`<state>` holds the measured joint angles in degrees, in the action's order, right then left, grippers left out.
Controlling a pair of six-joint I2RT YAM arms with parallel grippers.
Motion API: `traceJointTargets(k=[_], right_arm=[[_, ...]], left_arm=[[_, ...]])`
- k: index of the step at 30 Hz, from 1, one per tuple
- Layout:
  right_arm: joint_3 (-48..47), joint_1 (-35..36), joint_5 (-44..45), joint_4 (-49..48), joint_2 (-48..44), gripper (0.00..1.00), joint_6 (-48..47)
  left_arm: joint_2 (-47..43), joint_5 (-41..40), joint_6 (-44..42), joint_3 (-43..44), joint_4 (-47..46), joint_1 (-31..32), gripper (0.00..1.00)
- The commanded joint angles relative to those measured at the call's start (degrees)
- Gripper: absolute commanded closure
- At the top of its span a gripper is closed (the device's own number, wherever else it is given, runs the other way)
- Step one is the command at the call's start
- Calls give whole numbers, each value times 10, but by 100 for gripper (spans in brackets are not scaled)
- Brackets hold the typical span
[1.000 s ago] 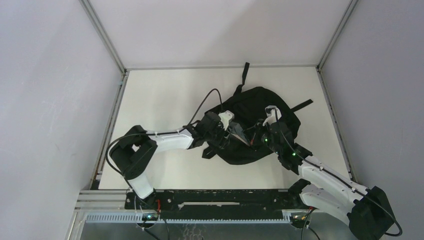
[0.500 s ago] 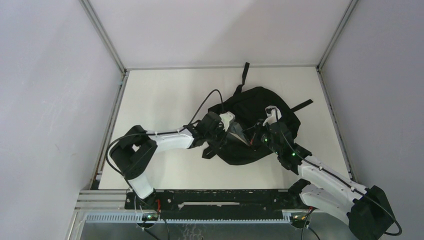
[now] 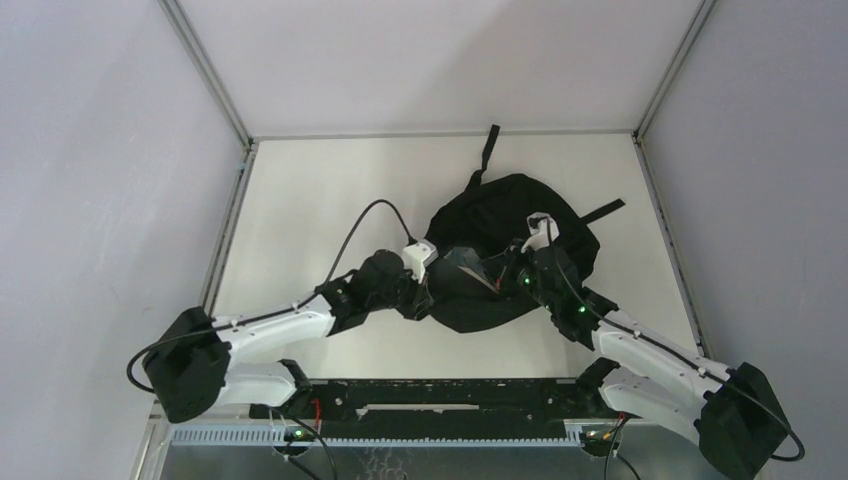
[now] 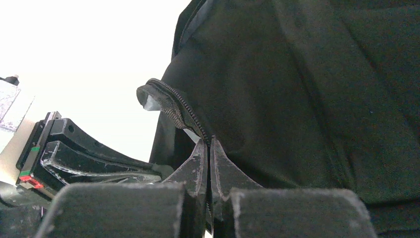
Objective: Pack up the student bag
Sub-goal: Adjust the student bag at the center of the board.
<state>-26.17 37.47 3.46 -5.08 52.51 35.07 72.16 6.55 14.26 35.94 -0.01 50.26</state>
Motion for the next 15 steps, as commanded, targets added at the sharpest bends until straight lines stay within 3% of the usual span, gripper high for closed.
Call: traceJointTargets(k=[1, 5, 7, 11, 13, 15], right_arm=[[-3, 44, 34, -65, 24, 100, 11], [-3, 68, 40, -66, 36, 100, 11], [-3, 71, 34, -61, 32, 89, 7], [-3, 71, 29, -41, 4, 56, -9], [-3, 70, 35, -24, -17, 46, -16], [-6, 69, 45, 4, -43, 42, -23]], left_arm=[[-39, 13, 45, -41, 4, 10, 93], [-88, 10, 66, -49, 33, 20, 72], [-126, -2, 70, -47, 47, 27, 64], [-220, -45, 67, -41, 48, 28, 54], [-235, -85, 84, -27, 49, 28, 41], [-219, -89, 88, 8, 66, 28, 39]])
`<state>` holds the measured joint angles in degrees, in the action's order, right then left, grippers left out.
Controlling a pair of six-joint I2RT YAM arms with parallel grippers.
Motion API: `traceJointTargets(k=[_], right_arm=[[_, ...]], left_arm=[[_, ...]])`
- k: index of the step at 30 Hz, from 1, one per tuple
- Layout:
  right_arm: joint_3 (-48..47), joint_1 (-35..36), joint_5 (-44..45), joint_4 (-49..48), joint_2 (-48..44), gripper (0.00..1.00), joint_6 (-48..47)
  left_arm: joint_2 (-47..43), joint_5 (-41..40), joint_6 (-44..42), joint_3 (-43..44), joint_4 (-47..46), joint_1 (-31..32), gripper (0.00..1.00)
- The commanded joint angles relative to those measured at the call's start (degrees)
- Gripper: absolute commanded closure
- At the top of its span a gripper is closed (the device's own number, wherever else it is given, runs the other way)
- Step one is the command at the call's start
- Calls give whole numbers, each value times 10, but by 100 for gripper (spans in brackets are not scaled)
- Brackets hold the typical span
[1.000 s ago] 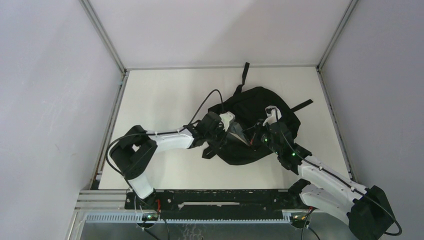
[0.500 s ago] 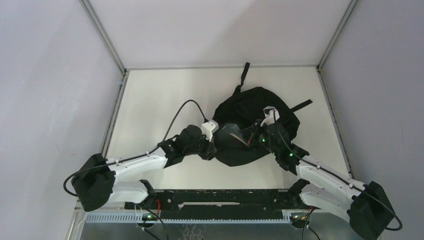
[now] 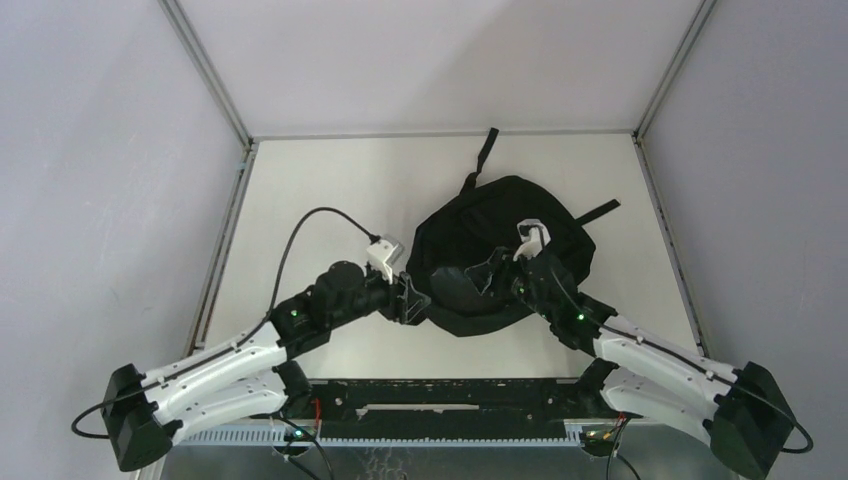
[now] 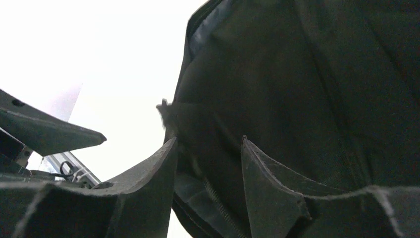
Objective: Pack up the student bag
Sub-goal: Adjust the student bag at the center of the board.
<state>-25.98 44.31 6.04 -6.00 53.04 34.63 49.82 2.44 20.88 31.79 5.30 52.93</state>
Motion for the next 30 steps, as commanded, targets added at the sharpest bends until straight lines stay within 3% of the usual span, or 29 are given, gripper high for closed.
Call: traceJointTargets(k=[1, 4, 10, 19, 25, 30], right_arm=[[-10, 0, 27, 30, -67, 42, -23], [-10, -4, 51, 93, -112, 41, -30], [0, -35, 81, 197, -195, 40, -31], [22, -82, 65, 223, -242, 40, -22], [23, -85, 57, 217, -240, 40, -23], [25, -85, 56, 220, -248, 40, -23]], left_arm=[[20, -43, 25, 70, 23, 2, 38], [68, -9, 42, 109, 20, 9, 26], [171, 38, 18, 178, 30, 66, 28], [293, 207, 28, 279, 106, 101, 30], [345, 176, 55, 307, 120, 103, 28], [372, 102, 86, 320, 104, 103, 28]])
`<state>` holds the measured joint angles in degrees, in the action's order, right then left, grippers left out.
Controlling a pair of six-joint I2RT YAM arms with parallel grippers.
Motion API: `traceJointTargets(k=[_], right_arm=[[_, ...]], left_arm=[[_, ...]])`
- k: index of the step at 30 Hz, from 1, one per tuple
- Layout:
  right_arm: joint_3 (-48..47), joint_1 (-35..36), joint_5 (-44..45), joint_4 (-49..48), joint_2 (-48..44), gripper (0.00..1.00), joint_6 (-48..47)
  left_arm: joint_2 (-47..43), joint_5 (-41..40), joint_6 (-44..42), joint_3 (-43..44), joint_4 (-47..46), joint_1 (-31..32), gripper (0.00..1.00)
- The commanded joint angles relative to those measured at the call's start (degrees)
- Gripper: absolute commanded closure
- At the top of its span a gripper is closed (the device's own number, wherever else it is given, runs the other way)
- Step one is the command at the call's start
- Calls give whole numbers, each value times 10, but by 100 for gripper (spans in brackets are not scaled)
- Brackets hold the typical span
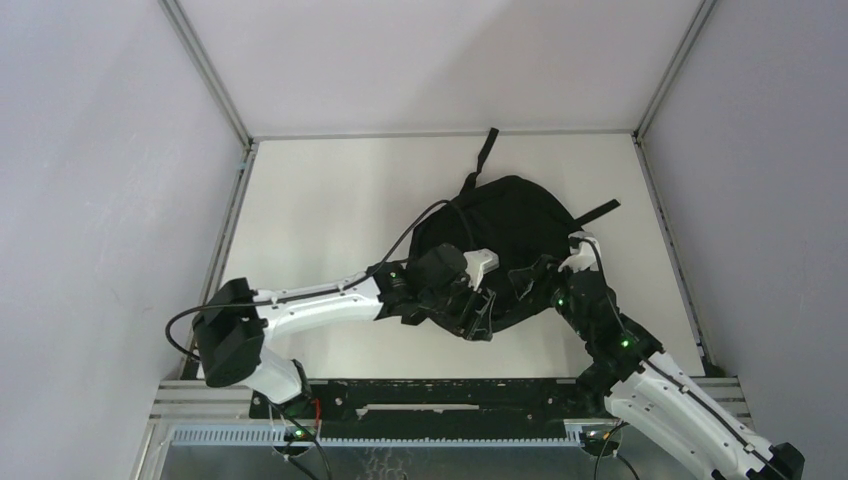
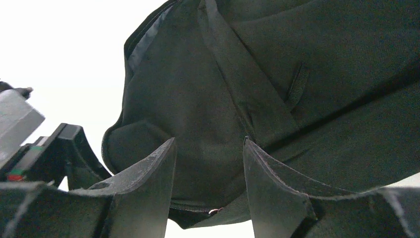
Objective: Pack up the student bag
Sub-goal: Adjust the student bag at the center of the board.
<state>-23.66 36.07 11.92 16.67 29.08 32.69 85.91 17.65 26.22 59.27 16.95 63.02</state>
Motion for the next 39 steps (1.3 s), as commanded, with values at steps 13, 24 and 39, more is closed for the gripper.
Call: traceJointTargets(k=[13, 24, 39], right_arm=[[12, -3, -4, -4, -24, 40, -1], [14, -3, -13, -17, -12, 40, 0], [14, -4, -14, -25, -8, 41, 3]], left_arm=[[20, -104, 39, 54, -30, 1, 28], [78, -95, 35, 103, -11, -7, 28], [150, 59, 116, 90, -89, -25, 26]])
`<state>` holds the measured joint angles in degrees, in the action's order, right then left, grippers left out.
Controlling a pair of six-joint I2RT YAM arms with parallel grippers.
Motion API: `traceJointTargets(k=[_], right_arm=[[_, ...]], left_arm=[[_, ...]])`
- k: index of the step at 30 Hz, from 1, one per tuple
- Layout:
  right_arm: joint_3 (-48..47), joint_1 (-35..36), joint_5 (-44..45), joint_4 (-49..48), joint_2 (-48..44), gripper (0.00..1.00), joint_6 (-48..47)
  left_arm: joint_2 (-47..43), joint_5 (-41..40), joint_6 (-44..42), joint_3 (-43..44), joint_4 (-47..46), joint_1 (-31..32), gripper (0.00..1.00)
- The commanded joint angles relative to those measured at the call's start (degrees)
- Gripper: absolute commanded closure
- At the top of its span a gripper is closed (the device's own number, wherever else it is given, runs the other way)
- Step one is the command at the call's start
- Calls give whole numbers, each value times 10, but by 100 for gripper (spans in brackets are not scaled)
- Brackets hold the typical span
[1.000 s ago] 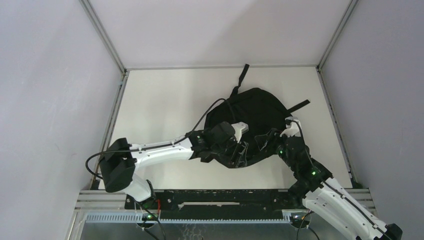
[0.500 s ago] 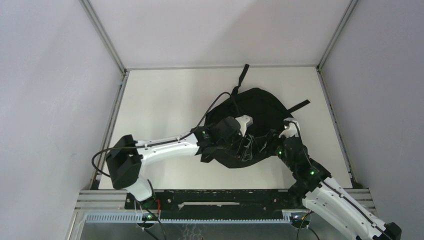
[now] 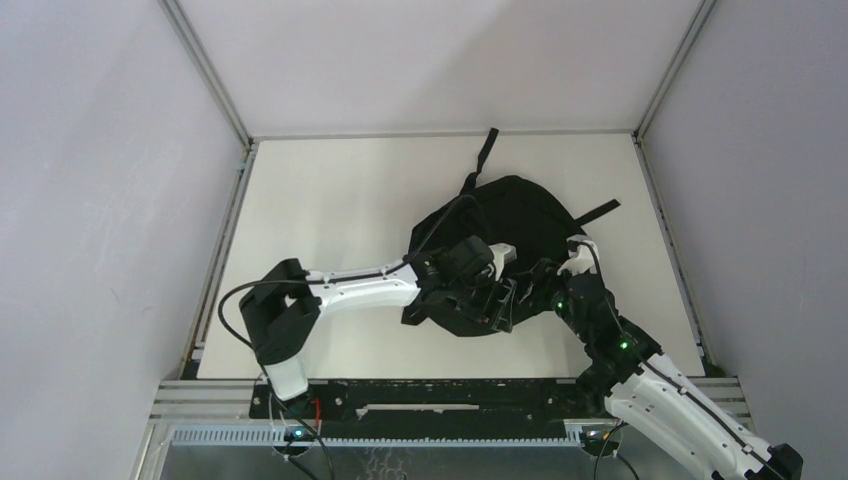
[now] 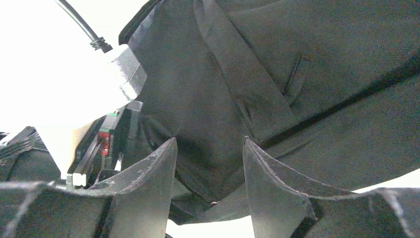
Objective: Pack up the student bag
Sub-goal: Adjust the student bag at the center of the board.
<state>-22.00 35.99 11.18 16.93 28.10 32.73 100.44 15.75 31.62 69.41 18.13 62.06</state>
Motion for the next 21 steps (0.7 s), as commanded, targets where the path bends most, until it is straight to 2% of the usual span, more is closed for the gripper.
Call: traceJointTargets(k=[1, 4, 12, 19, 21], right_arm=[[-2, -3, -7, -27, 1, 41, 2], [-2, -2, -6, -24, 0, 41, 5], [-2, -2, -5, -26, 1, 41, 7], [-1, -3, -2, -22, -1, 41, 9], [1, -3, -1, -22, -2, 41, 9]], left_arm=[[3, 90, 80, -30, -137, -23, 26], [15, 117, 106, -48, -197, -42, 25], [63, 161, 109, 5, -196, -47, 25], [26, 165, 123, -13, -220, -61, 33], [9, 181, 163, -49, -280, -76, 36]])
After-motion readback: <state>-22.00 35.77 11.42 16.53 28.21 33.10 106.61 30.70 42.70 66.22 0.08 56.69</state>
